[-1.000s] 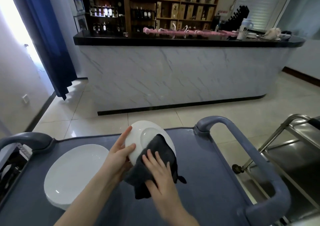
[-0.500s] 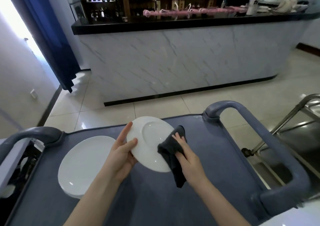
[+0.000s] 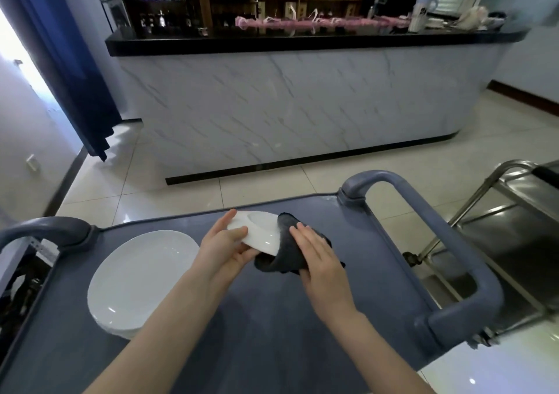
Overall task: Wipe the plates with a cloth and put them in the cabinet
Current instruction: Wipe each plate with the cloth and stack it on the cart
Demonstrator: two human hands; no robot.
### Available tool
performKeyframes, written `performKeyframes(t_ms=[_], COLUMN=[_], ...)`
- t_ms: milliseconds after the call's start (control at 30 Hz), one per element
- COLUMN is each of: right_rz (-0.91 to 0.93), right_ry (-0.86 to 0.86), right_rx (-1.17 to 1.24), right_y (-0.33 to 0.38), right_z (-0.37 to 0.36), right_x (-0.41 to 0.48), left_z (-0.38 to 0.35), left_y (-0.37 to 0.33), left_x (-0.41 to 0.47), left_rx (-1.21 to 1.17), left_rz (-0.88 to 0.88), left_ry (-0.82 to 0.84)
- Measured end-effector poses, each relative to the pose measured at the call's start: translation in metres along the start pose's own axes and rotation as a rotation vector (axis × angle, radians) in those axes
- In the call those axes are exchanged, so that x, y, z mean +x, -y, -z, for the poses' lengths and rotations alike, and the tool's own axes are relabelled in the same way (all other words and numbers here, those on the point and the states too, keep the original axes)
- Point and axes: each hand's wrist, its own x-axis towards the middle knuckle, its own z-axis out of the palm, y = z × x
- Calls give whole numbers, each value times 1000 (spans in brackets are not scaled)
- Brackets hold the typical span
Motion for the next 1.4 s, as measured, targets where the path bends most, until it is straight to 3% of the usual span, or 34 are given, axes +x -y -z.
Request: performKeyframes(t_ms=[100,167,200,300,367,500,633,967,1067,1167,1300,1400], right_rz=[-50,-197,-275,-437,-527,-764,-947,-1197,-1259,-1197,-906,-712], right_ry=[-82,-118,-119,-121,-108,-151,-260,-308,-297,-238,15,167], right_rx=[23,153,230,420,536,887,1069,1371,1312,1106,677,424], right_y=[-6,-6,-8,-17,-22,-25,-22,30,23,-2,-29,-36], right_z=[10,21,27,41,46,41,28,-17,-16,3,35,37], right_x=[10,18,22,27,25,14,5,-16,-10,-1,22,37], left_z=[-2,0,4,19,26,36,35,11,15,28,40,44], left_y=[-9,-18,-21,-28,-25,-1,20,37,31,15,-3,-2], left_x=[-5,-5,-3,8,15,26,35,30,30,34,40,43], left_rx=[24,100,225,942,1118,960,811,434,445,594,912,974], left_rz=[39,14,-63,-482,-583,-420,-382,-265,-268,-255,-261,-253], left_ry=[61,151,164,49,108,326,294,157,175,263,491,524])
